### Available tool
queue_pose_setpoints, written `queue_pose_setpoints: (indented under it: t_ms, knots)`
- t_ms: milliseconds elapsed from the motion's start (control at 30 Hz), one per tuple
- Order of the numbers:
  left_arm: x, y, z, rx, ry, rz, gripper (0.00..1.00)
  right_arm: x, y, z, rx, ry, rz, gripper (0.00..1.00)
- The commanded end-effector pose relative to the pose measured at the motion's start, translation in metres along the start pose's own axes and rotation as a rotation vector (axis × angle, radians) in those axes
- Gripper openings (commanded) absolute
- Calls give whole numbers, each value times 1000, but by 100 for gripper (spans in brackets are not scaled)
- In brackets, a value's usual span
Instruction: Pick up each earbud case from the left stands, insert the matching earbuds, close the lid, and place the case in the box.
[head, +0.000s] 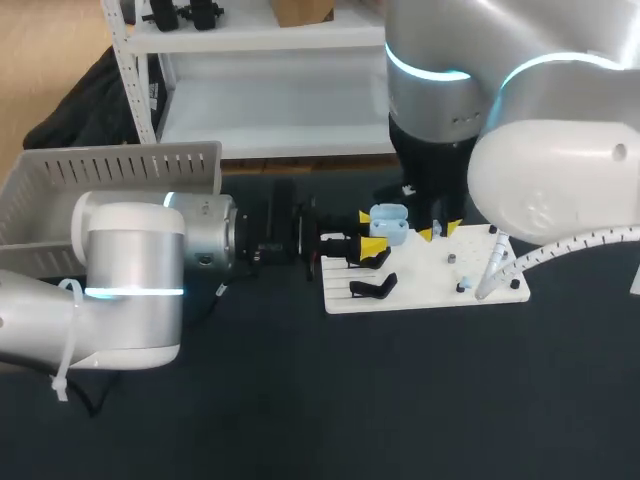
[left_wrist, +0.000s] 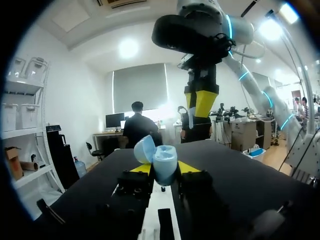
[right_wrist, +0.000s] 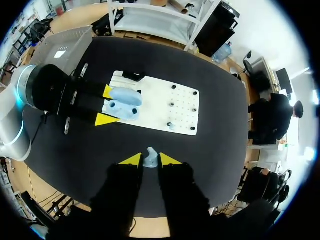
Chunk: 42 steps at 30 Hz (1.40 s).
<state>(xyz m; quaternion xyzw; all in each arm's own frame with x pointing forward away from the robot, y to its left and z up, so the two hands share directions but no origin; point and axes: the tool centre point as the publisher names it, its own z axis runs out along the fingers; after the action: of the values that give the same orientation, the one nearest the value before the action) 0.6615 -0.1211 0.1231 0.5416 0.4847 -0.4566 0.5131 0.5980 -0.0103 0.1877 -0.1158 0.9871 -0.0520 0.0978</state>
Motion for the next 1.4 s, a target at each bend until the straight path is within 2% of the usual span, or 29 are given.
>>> queue_pose_setpoints:
  t_ms: [33, 633, 733, 967, 1200, 1400]
  knots:
    - [0, -1, 1, -5, -3, 6, 0, -1, 0, 3, -8, -4, 4, 0]
    - [-1, -2, 1, -5, -3, 9, 0, -1, 0, 4, -12, -18, 9, 0]
    - [-1, -2, 1, -5, -3, 9, 0, -12, 3, -8, -91, -40, 119, 0]
    - [-1, -2, 1, -5, -3, 9, 0, -24, 14, -12, -57, -5, 322, 0]
    - [-1, -2, 1, -5, -3, 9, 0, -30, 23, -7, -30, 73, 414, 0]
    - [-1, -2, 1, -5, -3, 9, 0, -34, 30, -7, 1, 91, 432, 0]
